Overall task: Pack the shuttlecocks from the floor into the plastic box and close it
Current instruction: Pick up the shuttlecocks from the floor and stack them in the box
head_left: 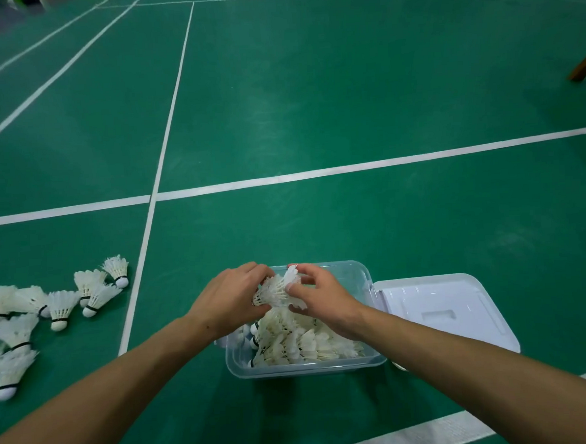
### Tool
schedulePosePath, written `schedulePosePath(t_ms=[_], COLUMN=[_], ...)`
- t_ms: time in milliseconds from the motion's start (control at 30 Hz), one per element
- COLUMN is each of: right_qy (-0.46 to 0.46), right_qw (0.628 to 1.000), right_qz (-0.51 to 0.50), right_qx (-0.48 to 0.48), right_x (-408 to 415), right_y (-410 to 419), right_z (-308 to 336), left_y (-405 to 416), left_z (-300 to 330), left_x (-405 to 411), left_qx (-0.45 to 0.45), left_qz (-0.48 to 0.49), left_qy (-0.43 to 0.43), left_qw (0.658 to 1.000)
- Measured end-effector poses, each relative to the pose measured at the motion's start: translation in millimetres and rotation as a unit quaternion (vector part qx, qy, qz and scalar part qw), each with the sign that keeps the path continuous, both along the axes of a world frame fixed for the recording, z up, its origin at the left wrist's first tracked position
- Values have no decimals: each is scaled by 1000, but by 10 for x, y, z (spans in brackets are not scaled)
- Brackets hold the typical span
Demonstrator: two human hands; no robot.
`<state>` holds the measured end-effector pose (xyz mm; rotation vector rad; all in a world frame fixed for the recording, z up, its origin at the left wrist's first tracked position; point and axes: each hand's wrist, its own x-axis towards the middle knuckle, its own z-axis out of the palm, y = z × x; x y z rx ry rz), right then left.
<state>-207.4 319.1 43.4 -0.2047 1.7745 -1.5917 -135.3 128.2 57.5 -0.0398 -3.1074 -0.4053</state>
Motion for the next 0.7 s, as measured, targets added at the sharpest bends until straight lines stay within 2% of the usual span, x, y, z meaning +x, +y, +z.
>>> schedulePosePath(t_ms=[133,233,300,400,700], right_qy=[103,217,249,268,235], right_qw=[990,960,945,938,947], right_qz=[68,109,118,115,133], right_qx=[61,138,175,187,176], right_x=[-85,-105,-102,-108,-178], right_y=[65,66,59,45,127], right_z=[-31,-66,-98,-90,-5], left_y=[-48,-19,-1,-6,-87], left_z=[-32,-87,-117,-149,-204], left_x=[-26,-6,7,23,74], left_qx=[-16,-70,-93,-95,-58], left_qz=[13,0,-6,6,35], left_qy=[18,39,51,54,61], left_qw=[1000,997,994,994,996])
